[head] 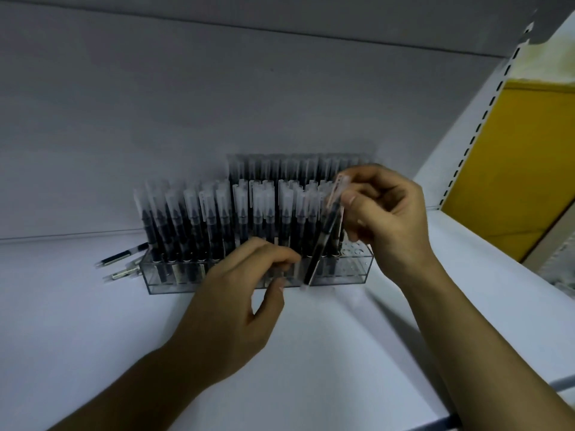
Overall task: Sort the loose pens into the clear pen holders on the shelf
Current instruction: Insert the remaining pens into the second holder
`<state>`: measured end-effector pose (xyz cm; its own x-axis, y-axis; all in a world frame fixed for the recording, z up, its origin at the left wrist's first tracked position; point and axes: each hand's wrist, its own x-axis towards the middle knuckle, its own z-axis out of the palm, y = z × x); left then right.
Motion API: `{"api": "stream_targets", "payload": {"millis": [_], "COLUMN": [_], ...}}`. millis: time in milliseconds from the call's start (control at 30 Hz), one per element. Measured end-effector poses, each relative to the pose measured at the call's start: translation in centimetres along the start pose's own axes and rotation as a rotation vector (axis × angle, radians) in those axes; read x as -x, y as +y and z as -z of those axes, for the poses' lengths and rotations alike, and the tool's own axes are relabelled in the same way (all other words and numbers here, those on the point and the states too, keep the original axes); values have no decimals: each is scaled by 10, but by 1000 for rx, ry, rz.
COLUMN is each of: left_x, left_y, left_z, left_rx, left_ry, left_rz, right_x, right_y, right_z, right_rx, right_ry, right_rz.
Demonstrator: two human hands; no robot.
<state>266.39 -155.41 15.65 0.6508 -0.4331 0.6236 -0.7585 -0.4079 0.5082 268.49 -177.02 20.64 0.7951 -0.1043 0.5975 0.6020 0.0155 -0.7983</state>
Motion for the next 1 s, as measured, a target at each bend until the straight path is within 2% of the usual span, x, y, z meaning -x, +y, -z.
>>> {"api": "stream_targets", "payload": {"millis": [100, 200, 400, 867, 1000], "left_x": [1, 3, 5, 5, 5], "left_y": [0, 1, 2, -3, -4], "left_z": [0, -4, -6, -4, -4], "left_rx": [-200, -358, -492, -454, -419], "left_ry": [-63, -143, -214, -231, -248], "left_rz": [-20, -12, 0, -6, -20], "right_x": [-6, -9, -11, -12, -11], "right_y": [-1, -1, 1, 5, 9], "right_z": [7, 13, 22, 20, 20], "right_rx": [-30, 42, 290, 508, 558], "right_ry": [140, 266, 429, 361, 279], "right_rz": [0, 27, 200, 230, 166]}}
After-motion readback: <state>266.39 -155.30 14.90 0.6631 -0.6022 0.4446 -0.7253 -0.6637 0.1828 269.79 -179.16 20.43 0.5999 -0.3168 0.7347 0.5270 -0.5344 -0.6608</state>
